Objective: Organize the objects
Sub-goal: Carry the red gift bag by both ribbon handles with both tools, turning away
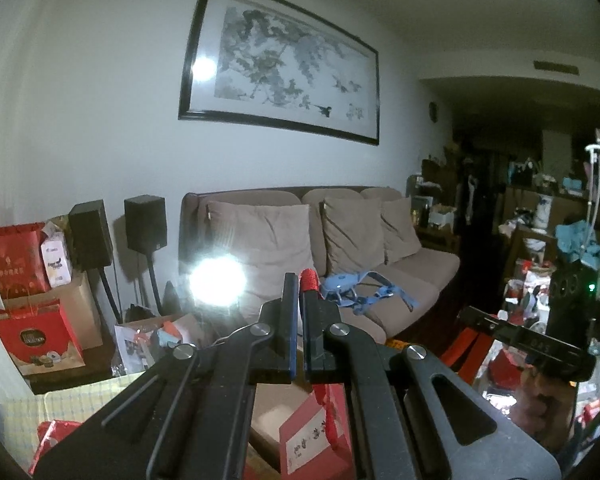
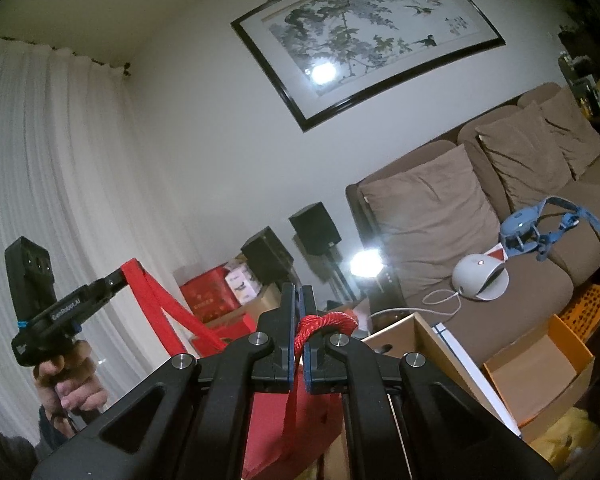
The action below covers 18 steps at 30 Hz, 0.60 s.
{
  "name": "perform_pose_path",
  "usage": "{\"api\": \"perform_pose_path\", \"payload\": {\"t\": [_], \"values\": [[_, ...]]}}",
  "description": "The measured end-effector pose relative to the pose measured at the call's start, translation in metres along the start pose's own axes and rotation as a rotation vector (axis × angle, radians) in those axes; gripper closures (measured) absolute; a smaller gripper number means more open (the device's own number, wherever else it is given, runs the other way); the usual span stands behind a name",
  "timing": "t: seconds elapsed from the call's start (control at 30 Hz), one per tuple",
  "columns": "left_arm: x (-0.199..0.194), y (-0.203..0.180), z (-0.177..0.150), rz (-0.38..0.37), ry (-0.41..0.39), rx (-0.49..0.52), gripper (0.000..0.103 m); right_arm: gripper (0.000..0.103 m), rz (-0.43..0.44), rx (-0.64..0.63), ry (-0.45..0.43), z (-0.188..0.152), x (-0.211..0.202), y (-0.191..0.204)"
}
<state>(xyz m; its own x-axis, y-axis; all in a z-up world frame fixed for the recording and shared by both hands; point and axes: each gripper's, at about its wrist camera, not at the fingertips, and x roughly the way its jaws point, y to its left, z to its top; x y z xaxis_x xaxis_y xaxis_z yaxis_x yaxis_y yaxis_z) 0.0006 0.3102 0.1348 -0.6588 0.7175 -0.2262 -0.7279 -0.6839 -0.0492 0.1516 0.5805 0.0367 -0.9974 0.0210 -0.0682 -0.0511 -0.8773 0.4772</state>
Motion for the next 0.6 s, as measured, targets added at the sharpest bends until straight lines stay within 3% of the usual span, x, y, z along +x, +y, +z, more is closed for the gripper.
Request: {"api": "perform_pose_path", "payload": {"t": [0.6], "values": [[0.008, -0.002, -0.002, -0.033, 0.023, -0.016, 0.101, 0.1, -0.028, 0.022, -0.056, 0.008, -0.02, -0.008]]}}
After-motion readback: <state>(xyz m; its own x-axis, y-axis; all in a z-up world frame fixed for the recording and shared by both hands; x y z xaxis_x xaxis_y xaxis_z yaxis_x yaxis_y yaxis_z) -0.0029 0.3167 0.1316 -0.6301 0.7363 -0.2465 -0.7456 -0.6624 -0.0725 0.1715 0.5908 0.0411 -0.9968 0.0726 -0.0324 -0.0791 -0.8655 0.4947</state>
